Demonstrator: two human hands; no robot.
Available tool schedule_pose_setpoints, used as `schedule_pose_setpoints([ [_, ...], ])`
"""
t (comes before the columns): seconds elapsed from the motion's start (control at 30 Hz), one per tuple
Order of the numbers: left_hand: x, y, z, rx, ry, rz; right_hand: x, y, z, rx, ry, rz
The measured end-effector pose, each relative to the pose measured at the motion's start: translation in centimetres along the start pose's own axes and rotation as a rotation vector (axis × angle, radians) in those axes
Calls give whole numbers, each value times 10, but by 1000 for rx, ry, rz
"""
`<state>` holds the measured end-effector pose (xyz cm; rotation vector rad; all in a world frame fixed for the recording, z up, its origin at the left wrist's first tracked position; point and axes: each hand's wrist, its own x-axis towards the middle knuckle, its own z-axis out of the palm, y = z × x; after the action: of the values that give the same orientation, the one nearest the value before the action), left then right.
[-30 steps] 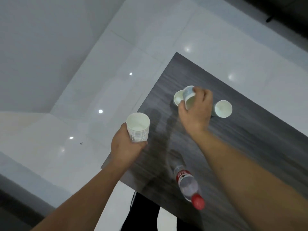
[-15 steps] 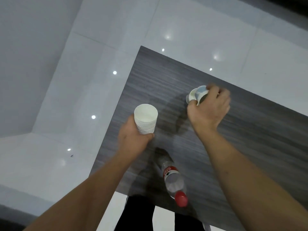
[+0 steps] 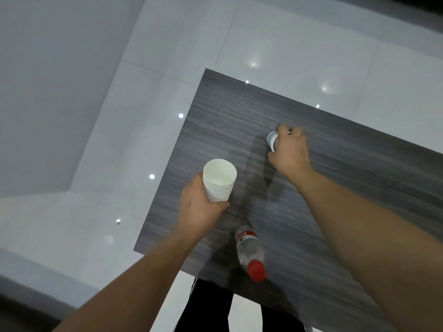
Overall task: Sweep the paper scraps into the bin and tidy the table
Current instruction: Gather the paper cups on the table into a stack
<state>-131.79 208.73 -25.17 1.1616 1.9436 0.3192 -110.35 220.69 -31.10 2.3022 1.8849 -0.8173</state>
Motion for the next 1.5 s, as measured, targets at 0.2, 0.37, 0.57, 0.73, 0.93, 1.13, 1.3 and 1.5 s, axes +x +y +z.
schedule_pose_setpoints([
  [0.2, -23, -8, -17, 118, 135, 61, -60, -55, -40, 831, -93, 6],
  [0.37, -45, 11, -22, 198, 193, 85, -126, -87, -75, 730, -406, -324],
  [0.57, -97, 13, -38, 149, 356, 80, -163, -89, -94, 476, -339, -528],
  [0.73, -128, 24, -38, 370, 364, 166, -199, -87, -91, 216, -471, -696],
  [0.93, -195, -22, -23, 242, 327, -133, -221, -44, -55, -19, -687, -699],
  [1.13, -239, -53, -35, 25, 346, -286, -251, 4, 3, -242, -505, -587],
  [1.3, -261, -64, -67, -52, 346, -247, -293, 7, -9, 118, -179, -434],
  [1.5, -268, -16, -109, -91, 264, 68, -347, -17, -94, 439, 22, -247],
])
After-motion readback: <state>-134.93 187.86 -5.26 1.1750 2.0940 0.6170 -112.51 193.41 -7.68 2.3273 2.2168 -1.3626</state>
